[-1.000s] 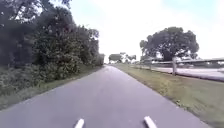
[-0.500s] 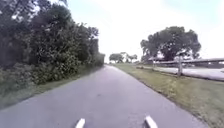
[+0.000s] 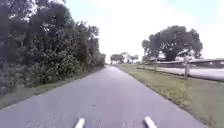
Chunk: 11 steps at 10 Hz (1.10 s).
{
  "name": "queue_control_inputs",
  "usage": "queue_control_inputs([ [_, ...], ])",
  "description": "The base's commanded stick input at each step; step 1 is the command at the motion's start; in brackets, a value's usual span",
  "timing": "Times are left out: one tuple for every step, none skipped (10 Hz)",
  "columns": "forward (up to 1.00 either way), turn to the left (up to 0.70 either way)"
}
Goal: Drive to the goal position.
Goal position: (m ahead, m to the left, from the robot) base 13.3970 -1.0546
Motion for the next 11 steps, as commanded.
queue_control_inputs([
  [0.70, 0.00],
  [0.70, 0.00],
  [0.70, 0.00],
  [0.70, 0.00],
  [0.70, 0.00],
  [0.70, 0.00],
  [0.70, 0.00],
  [0.70, 0.00],
  [0.70, 0.00],
  [0.70, 0.00],
  [0.70, 0.00],
])
